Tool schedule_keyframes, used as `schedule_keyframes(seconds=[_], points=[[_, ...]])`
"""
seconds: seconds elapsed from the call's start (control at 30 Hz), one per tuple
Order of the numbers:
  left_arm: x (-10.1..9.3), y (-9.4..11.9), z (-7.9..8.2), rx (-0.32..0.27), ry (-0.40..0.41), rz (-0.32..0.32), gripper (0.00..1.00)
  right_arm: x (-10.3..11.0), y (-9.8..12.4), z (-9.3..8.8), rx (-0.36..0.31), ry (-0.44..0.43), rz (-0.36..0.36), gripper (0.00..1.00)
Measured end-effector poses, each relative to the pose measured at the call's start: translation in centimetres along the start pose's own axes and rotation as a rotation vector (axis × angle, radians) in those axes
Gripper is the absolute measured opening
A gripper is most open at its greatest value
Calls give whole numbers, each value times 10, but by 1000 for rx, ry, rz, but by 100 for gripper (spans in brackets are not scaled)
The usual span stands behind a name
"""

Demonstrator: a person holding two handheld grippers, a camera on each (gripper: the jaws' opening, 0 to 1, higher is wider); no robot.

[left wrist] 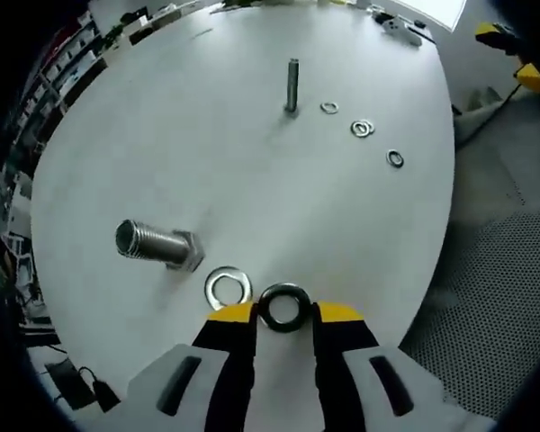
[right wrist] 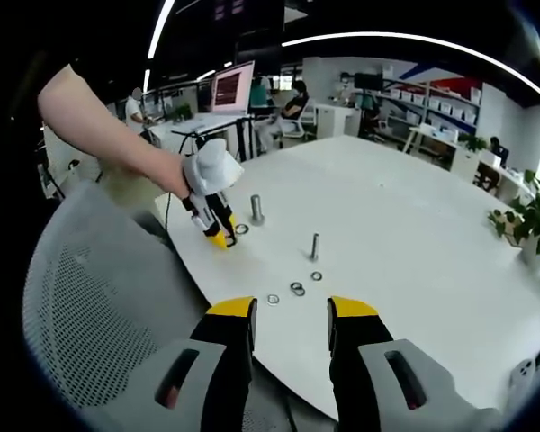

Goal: Place the washer onto the threaded stud by aligning its center hole with the stud, sliding it down to the base, and recovering from edge contact or off-axis alignment until the washer reaches the visible bottom stop.

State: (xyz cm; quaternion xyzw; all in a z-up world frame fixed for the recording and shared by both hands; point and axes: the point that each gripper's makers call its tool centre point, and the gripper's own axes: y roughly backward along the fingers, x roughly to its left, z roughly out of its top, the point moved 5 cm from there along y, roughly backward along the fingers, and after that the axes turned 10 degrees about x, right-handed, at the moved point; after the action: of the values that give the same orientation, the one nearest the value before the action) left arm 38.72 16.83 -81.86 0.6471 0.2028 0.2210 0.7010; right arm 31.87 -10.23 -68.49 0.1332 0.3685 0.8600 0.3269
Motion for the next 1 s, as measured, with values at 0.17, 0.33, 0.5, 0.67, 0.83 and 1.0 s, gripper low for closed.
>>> schedule_keyframes(seconds=[0.17,0.33,0.5,0.67,0.83,1.0], points=[[1,1,-1,7,-1,-5,22,0,1,0,-3,-2,-4,34],[0,1,0,10,-10,-2,22,0,0,1,-3,1,-3,34],[0,1,1,3,-81,1,21,0,0,1,-2,2,-2,34],[0,2,2,0,-140,-8,21,0,0,1,-2,2,0,34],[2,1,3,9,-144,-22,22,0,0,0,0,1,-1,34],[1,0,5,22,-139,-25,23,0,-1,0,5,0,-2,34]])
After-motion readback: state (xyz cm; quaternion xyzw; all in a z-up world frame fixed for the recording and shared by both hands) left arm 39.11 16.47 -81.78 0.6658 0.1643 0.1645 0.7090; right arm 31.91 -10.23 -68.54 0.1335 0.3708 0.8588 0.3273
